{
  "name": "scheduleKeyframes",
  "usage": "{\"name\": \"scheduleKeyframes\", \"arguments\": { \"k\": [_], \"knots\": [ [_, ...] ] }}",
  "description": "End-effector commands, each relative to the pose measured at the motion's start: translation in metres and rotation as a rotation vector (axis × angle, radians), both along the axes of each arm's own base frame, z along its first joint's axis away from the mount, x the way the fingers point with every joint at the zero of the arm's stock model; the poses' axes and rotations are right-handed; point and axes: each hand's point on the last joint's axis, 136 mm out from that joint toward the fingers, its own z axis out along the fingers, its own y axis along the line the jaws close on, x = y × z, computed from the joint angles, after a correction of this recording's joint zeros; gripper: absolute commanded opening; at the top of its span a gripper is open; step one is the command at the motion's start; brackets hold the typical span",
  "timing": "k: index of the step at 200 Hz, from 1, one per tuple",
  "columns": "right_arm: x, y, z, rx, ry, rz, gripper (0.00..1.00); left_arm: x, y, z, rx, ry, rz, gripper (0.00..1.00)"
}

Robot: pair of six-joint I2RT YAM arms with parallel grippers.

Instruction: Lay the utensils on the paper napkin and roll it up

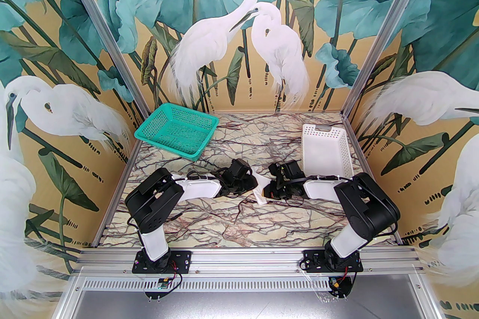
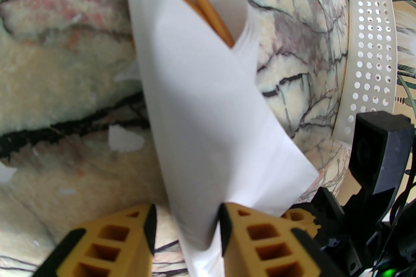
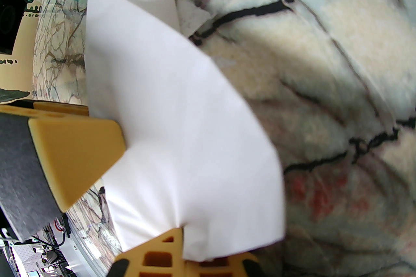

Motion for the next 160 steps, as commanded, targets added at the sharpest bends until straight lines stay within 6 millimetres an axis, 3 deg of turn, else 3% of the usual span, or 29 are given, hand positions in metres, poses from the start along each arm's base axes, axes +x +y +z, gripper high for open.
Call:
{"name": "scheduleKeyframes", "arguments": {
  "k": [1, 62, 117, 160],
  "knots": [
    [-0.026, -0.026, -0.04, -0.143, 0.127, -0.038, 0.0, -0.004, -0.021, -0.004, -0.047, 0.023, -0.041, 0.4],
    [-0.025, -0.026, -0.039, -0.14, 0.123, -0.039, 0.0, -0.015, -0.032, 0.0, -0.081, 0.037, -0.088, 0.36],
    [-0.025, -0.026, -0.038, -0.138, 0.121, -0.039, 0.0, -0.02, -0.026, -0.006, -0.044, 0.049, -0.09, 0.35],
    [-0.024, -0.024, -0.033, -0.126, 0.108, -0.04, 0.0, -0.016, -0.026, -0.008, -0.036, 0.025, -0.091, 0.2]
  ]
}}
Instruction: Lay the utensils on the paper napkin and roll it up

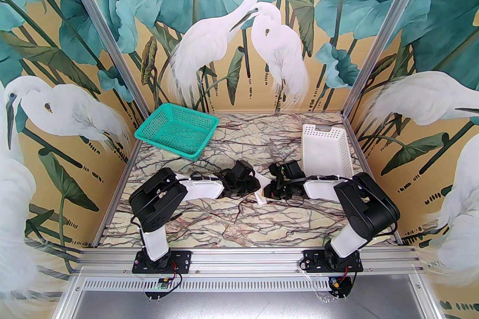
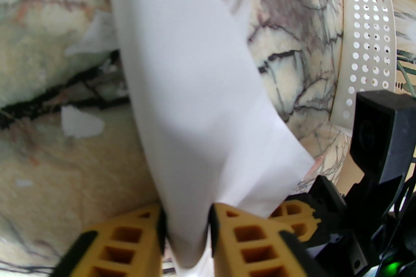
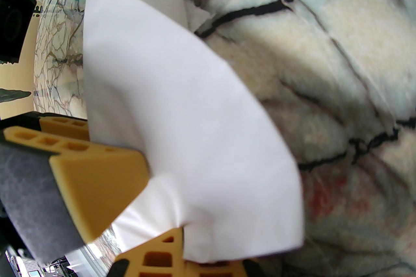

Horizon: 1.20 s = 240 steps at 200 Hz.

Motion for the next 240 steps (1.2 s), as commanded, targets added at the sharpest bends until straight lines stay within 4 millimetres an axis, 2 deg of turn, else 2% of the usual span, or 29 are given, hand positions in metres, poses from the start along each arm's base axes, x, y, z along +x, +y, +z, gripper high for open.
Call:
{"name": "scheduleKeyframes", "arguments": {
  "k": [1, 29, 60, 103, 127, 157, 174, 194, 214, 226, 229, 240],
  "knots": [
    [-0.023, -0.024, -0.033, -0.132, 0.107, -0.04, 0.0, -0.006, -0.01, -0.005, -0.008, 0.009, -0.039, 0.2],
    [-0.019, -0.02, -0.025, -0.086, 0.087, -0.044, 0.0, -0.005, -0.007, -0.003, 0.003, -0.031, -0.061, 0.1],
    [-0.01, -0.011, -0.002, 0.038, 0.034, -0.041, 0.0, -0.002, 0.0, 0.005, -0.002, -0.12, -0.065, 0.0],
    [0.001, -0.001, 0.041, 0.198, -0.075, 0.008, 0.31, 0.002, 0.002, 0.029, -0.046, -0.246, -0.088, 0.0],
    [0.003, -0.006, 0.058, 0.265, -0.109, 0.01, 0.47, 0.002, 0.001, 0.043, -0.086, -0.315, -0.11, 0.0],
    [0.007, -0.021, 0.081, 0.309, -0.198, -0.007, 0.65, 0.002, 0.01, 0.072, -0.173, -0.468, -0.104, 0.0],
    [0.009, -0.03, 0.096, 0.314, -0.263, -0.021, 0.72, 0.002, 0.015, 0.095, -0.224, -0.565, -0.11, 0.0],
    [0.01, -0.037, 0.114, 0.316, -0.343, -0.035, 0.78, 0.0, 0.02, 0.122, -0.246, -0.659, -0.145, 0.0],
    [0.013, -0.042, 0.131, 0.305, -0.425, -0.064, 0.81, -0.01, 0.012, 0.158, -0.281, -0.777, -0.271, 0.0],
    [0.014, -0.043, 0.146, 0.318, -0.489, -0.078, 0.81, -0.015, 0.01, 0.174, -0.283, -0.825, -0.324, 0.0],
    [0.014, -0.044, 0.149, 0.323, -0.504, -0.081, 0.85, -0.016, 0.011, 0.178, -0.281, -0.835, -0.33, 0.0],
    [0.013, -0.045, 0.165, 0.341, -0.575, -0.089, 0.87, -0.02, 0.013, 0.193, -0.291, -0.888, -0.355, 0.0]
  ]
}}
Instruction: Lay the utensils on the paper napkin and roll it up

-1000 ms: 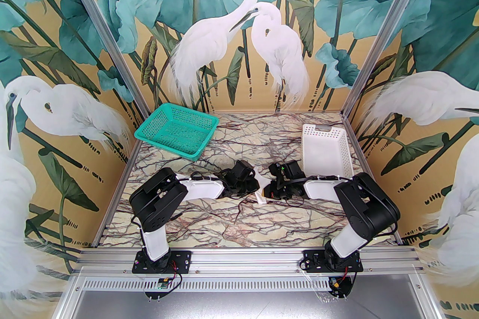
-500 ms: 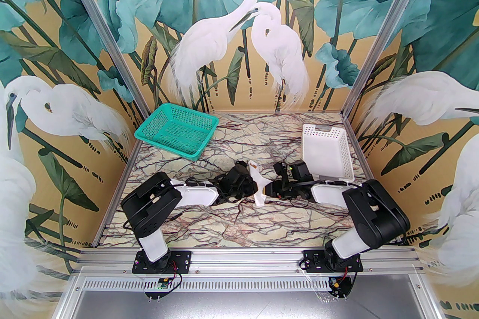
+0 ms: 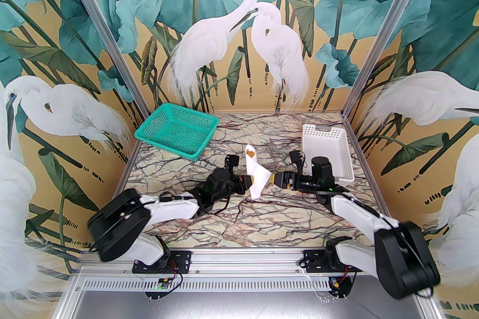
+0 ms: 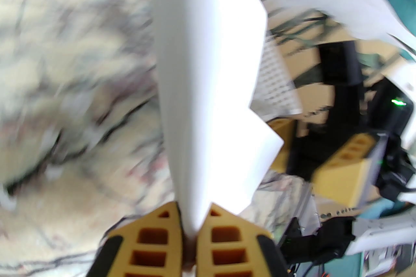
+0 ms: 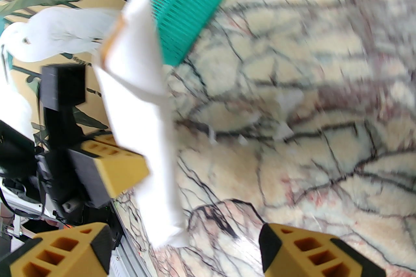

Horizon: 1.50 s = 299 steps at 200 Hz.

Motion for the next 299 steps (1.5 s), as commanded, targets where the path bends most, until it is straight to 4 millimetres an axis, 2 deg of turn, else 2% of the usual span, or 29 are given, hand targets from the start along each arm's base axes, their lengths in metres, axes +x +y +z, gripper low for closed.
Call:
{"name": "scheduleKeyframes", "arguments": {
  "k": [1, 13, 29, 50, 77, 102, 138, 171, 234, 299],
  "knots": [
    [0.002, -0.005, 0.024, 0.021, -0.126, -0.046, 0.88, -0.009, -0.006, 0.052, -0.026, -0.205, -0.112, 0.0],
    [-0.002, -0.007, 0.041, 0.039, -0.206, -0.056, 0.91, -0.011, -0.003, 0.068, -0.042, -0.258, -0.115, 0.0],
    [-0.007, -0.011, 0.061, 0.05, -0.31, -0.083, 1.0, -0.015, 0.003, 0.092, -0.068, -0.335, -0.117, 0.0],
    [-0.018, -0.011, 0.08, 0.074, -0.437, -0.071, 0.99, -0.024, 0.005, 0.126, -0.117, -0.431, -0.143, 0.0],
    [-0.038, 0.005, 0.103, 0.093, -0.578, -0.007, 0.99, -0.034, 0.005, 0.159, -0.187, -0.508, -0.176, 0.0],
    [-0.053, 0.027, 0.118, 0.084, -0.656, 0.058, 0.99, -0.041, 0.003, 0.177, -0.245, -0.541, -0.208, 0.0],
    [-0.048, 0.041, 0.126, 0.092, -0.642, 0.074, 1.0, -0.044, 0.001, 0.184, -0.286, -0.542, -0.226, 0.0],
    [-0.046, 0.051, 0.128, 0.098, -0.624, 0.109, 0.94, -0.042, 0.0, 0.183, -0.289, -0.531, -0.222, 0.0],
    [-0.045, 0.063, 0.132, 0.139, -0.592, 0.154, 0.67, -0.035, -0.002, 0.176, -0.275, -0.495, -0.205, 0.0],
    [-0.05, 0.064, 0.135, 0.152, -0.582, 0.169, 0.39, -0.032, -0.003, 0.172, -0.272, -0.471, -0.189, 0.0]
  ]
}}
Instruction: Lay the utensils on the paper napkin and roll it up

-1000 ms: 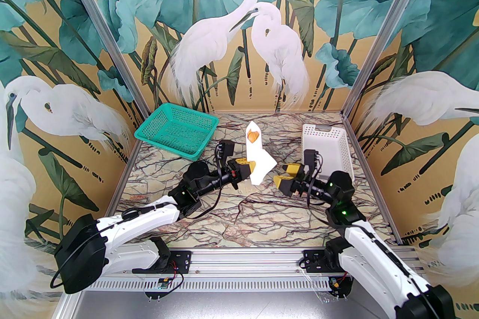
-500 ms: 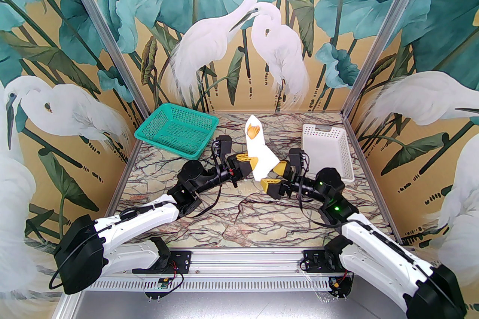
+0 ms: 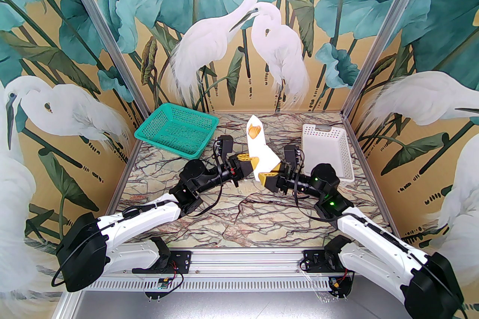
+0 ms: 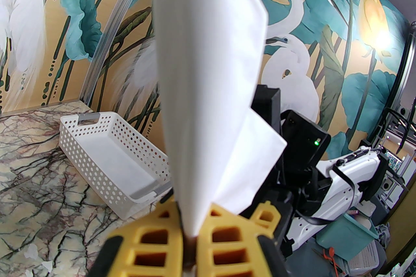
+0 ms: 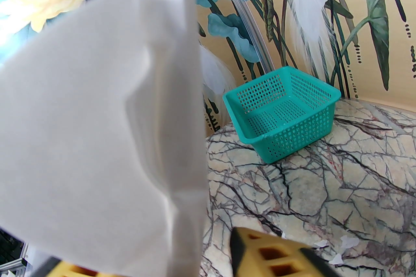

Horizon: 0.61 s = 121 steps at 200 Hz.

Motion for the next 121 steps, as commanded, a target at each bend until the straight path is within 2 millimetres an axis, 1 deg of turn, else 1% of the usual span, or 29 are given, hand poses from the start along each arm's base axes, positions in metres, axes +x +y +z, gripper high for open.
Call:
{"name": "scheduleKeyframes", "arguments": {
  "k": [1, 26, 27, 41, 67, 79, 92, 121],
  "knots": [
    [-0.005, 0.001, 0.015, 0.024, -0.03, 0.023, 0.38, 0.005, 0.0, 0.013, -0.028, -0.004, 0.011, 0.0],
    [-0.006, -0.001, 0.017, 0.03, -0.035, 0.013, 0.26, 0.006, 0.001, 0.012, -0.034, 0.007, 0.021, 0.0],
    [-0.006, -0.001, 0.017, 0.032, -0.036, 0.011, 0.24, 0.006, 0.001, 0.012, -0.034, 0.007, 0.021, 0.0],
    [-0.007, -0.002, 0.018, 0.03, -0.039, 0.009, 0.17, 0.008, 0.003, 0.012, -0.038, 0.013, 0.032, 0.0],
    [-0.011, -0.003, 0.018, 0.024, -0.043, 0.017, 0.09, 0.013, 0.008, 0.01, -0.048, 0.03, 0.075, 0.0],
    [-0.012, -0.003, 0.016, 0.021, -0.039, 0.023, 0.05, 0.013, 0.01, 0.01, -0.049, 0.032, 0.075, 0.06],
    [-0.013, -0.002, 0.015, 0.021, -0.036, 0.027, 0.01, 0.011, 0.011, 0.011, -0.051, 0.03, 0.068, 0.16],
    [-0.016, -0.003, 0.018, 0.031, -0.046, 0.033, 0.0, 0.005, 0.021, 0.019, -0.069, 0.022, 0.046, 0.37]
  ]
}}
